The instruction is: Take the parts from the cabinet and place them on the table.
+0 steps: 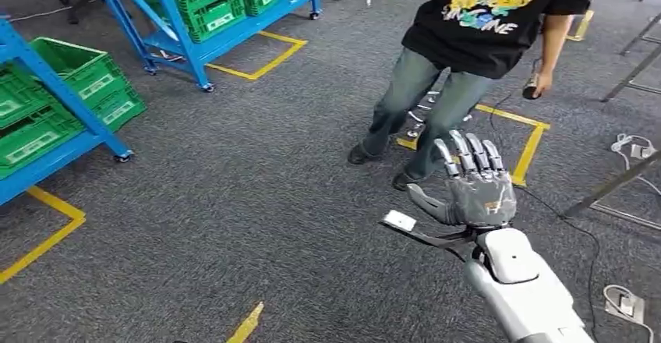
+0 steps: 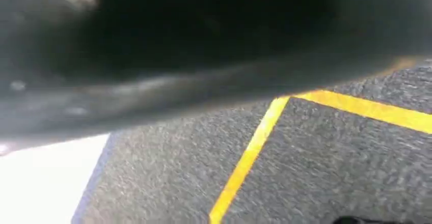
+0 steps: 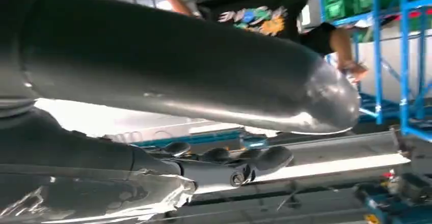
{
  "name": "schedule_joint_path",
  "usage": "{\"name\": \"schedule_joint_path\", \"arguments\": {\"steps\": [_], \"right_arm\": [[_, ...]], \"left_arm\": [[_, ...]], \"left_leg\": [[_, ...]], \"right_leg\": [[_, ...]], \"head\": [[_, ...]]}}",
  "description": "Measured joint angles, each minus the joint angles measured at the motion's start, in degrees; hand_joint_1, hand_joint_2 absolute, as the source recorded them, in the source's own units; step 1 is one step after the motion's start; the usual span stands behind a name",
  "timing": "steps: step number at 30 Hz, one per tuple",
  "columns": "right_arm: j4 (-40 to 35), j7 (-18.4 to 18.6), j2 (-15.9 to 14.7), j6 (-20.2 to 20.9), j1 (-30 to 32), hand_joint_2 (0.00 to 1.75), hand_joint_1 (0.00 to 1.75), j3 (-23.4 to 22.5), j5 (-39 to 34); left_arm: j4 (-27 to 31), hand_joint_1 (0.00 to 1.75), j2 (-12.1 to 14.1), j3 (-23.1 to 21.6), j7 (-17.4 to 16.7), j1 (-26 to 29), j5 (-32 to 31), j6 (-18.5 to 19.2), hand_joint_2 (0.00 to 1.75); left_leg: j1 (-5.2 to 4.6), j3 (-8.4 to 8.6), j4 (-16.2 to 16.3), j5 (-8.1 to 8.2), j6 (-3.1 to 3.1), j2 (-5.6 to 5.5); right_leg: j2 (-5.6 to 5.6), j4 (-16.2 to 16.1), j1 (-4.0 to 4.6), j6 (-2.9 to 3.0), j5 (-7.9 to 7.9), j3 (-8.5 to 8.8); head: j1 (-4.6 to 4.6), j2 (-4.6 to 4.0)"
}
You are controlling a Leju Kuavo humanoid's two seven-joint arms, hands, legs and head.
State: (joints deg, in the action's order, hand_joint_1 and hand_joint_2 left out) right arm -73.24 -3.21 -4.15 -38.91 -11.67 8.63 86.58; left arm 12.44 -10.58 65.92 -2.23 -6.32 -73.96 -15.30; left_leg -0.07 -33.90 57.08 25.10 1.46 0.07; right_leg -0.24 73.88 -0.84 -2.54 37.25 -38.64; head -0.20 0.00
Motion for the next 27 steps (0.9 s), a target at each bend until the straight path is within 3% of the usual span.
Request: {"name": "schedule_joint_path", "arguments": {"steps": [1,2,3,5,6,7,10,11,12,15,16,17,18,20,21,23,25,26,27], "right_arm": [[0.0,0.0,0.0,0.0,0.1,0.0,0.0,0.0,0.0],[0.0,0.0,0.0,0.0,0.1,0.0,0.0,0.0,0.0],[0.0,0.0,0.0,0.0,0.1,0.0,0.0,0.0,0.0],[0.0,0.2,0.0,0.0,-0.2,0.0,0.0,0.0,0.0],[0.1,0.2,0.0,0.0,-0.3,0.0,0.0,0.1,0.0],[0.1,0.2,0.0,0.0,-0.4,0.0,0.0,0.1,0.0],[0.2,0.5,0.0,0.0,-0.5,0.0,0.0,0.1,0.2],[0.2,0.7,0.0,0.0,-0.7,0.0,0.0,0.2,0.3],[0.2,0.8,0.0,0.0,-0.7,0.0,0.0,0.2,0.5],[0.2,1.4,0.0,0.0,-0.7,0.0,0.0,0.2,0.7],[0.2,1.5,0.0,0.0,-0.7,0.0,0.0,0.2,0.7],[0.2,1.5,0.0,0.0,-0.6,0.0,0.0,0.2,0.6],[0.2,1.5,0.0,0.0,-0.6,0.0,0.0,0.2,0.6],[0.2,1.8,0.0,0.0,-0.4,0.0,0.0,0.3,0.7],[0.2,2.2,0.0,0.0,-0.2,0.0,0.0,0.3,0.9],[0.2,2.6,0.0,0.0,0.4,0.0,0.0,0.3,1.0],[-0.1,2.7,0.0,0.0,1.0,0.0,0.0,0.3,1.0],[-0.4,2.6,0.0,0.0,1.2,0.0,0.0,0.4,1.0],[-0.6,2.7,-0.2,0.0,1.4,0.0,0.0,0.3,0.9]], "left_arm": [[0.0,0.0,0.0,0.0,0.0,0.1,0.0,0.0,0.0],[0.0,0.0,0.0,0.0,0.0,0.2,0.0,0.0,0.0],[0.0,0.0,0.0,0.0,0.0,0.2,0.0,0.1,0.0],[0.0,0.0,0.0,0.0,-0.2,0.1,-0.2,0.2,0.0],[0.0,0.0,0.0,0.0,-0.2,0.1,-0.2,0.3,0.0],[0.0,0.0,0.0,0.0,-0.2,0.0,-0.2,0.3,0.0],[0.0,0.0,0.0,0.0,-0.3,0.4,-0.2,0.3,0.0],[0.0,0.0,0.2,0.0,-0.4,0.4,-0.2,0.3,0.0],[0.0,0.0,0.2,0.0,-0.4,0.3,-0.2,0.2,0.0],[0.0,0.0,0.2,0.0,-1.0,0.1,-0.4,0.3,0.0],[0.0,0.0,0.2,0.0,-1.1,0.2,-0.5,0.4,0.0],[0.0,0.0,0.2,0.0,-1.2,0.3,-0.5,0.4,0.0],[0.0,0.0,0.2,-0.1,-1.2,0.4,-0.6,0.5,0.0],[0.0,0.0,0.3,-0.1,-1.0,0.3,-0.6,0.4,0.0],[0.0,0.0,0.5,-0.1,-1.0,0.3,-0.6,0.4,0.0],[0.0,0.0,0.5,-0.1,-0.8,0.0,-0.6,0.3,0.0],[0.0,0.0,0.5,-0.1,-0.8,0.2,-0.6,0.3,0.0],[0.0,0.0,0.5,-0.1,-0.8,0.3,-0.6,0.3,0.0],[0.0,0.0,0.5,-0.1,-0.8,0.2,-0.5,0.3,0.0]], "left_leg": [[-0.04,0.09,0.0,0.04,0.03,-0.57],[-0.04,0.24,0.0,0.1,0.07,-1.07],[-0.04,0.4,0.0,0.18,0.0,-1.58],[0.0,0.95,0.1,0.48,-0.39,-2.6],[-0.1,0.89,0.1,0.57,-0.6,-2.9],[-0.36,0.5,0.5,0.64,-0.93,-3.34],[-0.01,0.28,0.3,0.41,-1.81,-3.78],[0.02,0.26,0.6,0.96,-2.2,-3.38],[-0.08,-0.25,2.0,2.12,-2.56,-1.95],[0.23,-6.38,14.6,8.17,-3.15,-0.9],[0.3,-8.03,17.8,8.81,-3.28,-0.87],[0.36,-8.27,18.0,7.98,-3.32,-0.85],[0.39,-7.38,15.9,5.94,-3.26,-0.83],[0.33,-2.74,6.5,0.69,-2.71,-0.44],[0.12,-0.65,2.4,-0.68,-2.17,0.73],[-0.18,0.1,0.6,0.47,-1.72,0.93],[-0.36,-0.02,0.6,0.6,-1.25,0.6],[0.12,0.51,-0.3,0.19,-0.75,0.42],[0.22,0.76,-0.5,0.08,-0.54,0.34]], "right_leg": [[0.08,2.4,0.02,0.01,0.05,-1.69],[0.08,1.7,0.02,0.09,-1.52,-1.93],[0.09,-1.1,0.01,0.14,-3.92,-1.04],[0.85,-12.2,-0.12,0.43,-10.32,3.62],[2.08,-14.7,-0.21,0.63,-10.1,4.87],[2.1,-16.0,-0.27,0.73,-9.91,5.64],[1.8,-15.6,0.09,1.35,-9.99,5.46],[1.36,-16.1,-0.31,1.75,-10.23,5.71],[1.06,-16.1,-0.3,2.13,-10.17,5.86],[0.0,-16.1,-0.21,2.64,-9.98,5.87],[-0.29,-16.1,-0.21,2.7,-9.93,5.88],[-0.5,-16.1,-0.2,2.72,-9.89,5.96],[-0.71,-16.1,-0.2,2.66,-9.79,6.04],[-1.13,-16.1,-0.19,2.38,-9.56,6.53],[-1.34,-16.1,-0.17,2.21,-9.4,6.69],[-1.63,-15.9,0.31,1.6,-9.21,6.38],[-2.15,-16.3,0.19,1.01,-9.25,6.68],[-2.19,-16.2,0.26,0.55,-8.93,6.69],[-1.33,-15.3,0.12,0.34,-8.18,6.18]], "head": [[0.0,0.0],[-0.04,0.0],[0.02,0.0],[0.04,0.0],[-0.06,0.0],[-0.02,0.0],[-0.13,0.0],[-0.06,0.0],[-0.48,0.0],[-0.59,0.0],[-0.61,0.0],[-0.59,0.0],[-0.61,0.0],[-0.59,0.0],[-0.61,0.0],[-0.44,0.0],[-0.59,0.0],[-0.52,0.0],[-0.39,0.0]]}}
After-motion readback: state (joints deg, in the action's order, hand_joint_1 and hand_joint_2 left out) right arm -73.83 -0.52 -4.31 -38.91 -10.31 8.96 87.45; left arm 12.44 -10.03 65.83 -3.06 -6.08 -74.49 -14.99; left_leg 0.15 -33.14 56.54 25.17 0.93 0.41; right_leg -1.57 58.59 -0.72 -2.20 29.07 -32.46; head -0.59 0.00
